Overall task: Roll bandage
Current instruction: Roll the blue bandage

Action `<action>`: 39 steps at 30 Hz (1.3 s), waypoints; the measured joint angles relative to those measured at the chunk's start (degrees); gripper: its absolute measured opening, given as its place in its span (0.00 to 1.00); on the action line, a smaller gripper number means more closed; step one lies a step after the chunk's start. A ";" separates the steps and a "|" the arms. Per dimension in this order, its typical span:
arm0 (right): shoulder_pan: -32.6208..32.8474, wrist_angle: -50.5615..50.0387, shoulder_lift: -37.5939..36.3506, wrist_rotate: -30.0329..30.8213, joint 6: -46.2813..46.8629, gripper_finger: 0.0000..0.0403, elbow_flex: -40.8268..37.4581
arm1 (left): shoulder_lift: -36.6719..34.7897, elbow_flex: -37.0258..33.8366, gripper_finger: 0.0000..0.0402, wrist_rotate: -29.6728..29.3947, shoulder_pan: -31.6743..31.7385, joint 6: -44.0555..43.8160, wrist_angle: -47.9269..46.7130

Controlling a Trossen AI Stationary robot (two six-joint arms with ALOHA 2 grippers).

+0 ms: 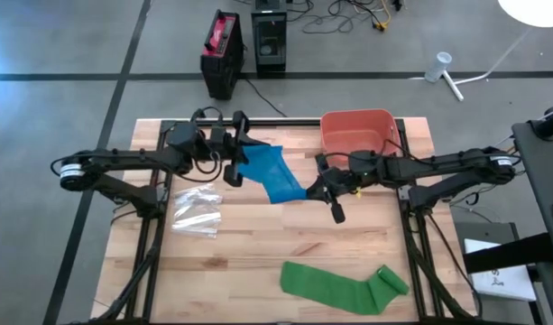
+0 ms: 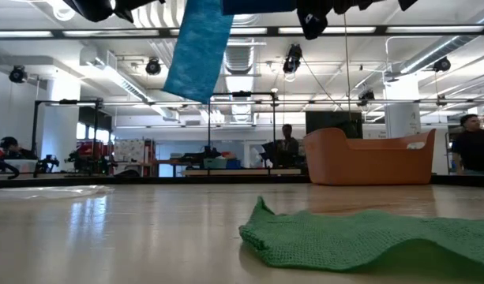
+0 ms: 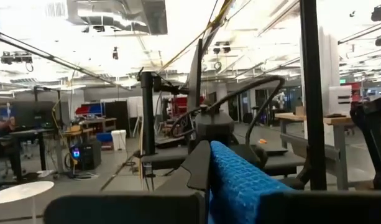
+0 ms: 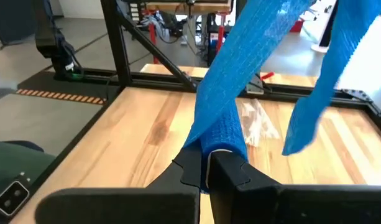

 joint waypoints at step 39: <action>-0.42 0.53 3.98 -1.74 -0.11 0.01 -0.07 | -1.82 6.76 0.00 -3.52 -0.44 3.68 -18.26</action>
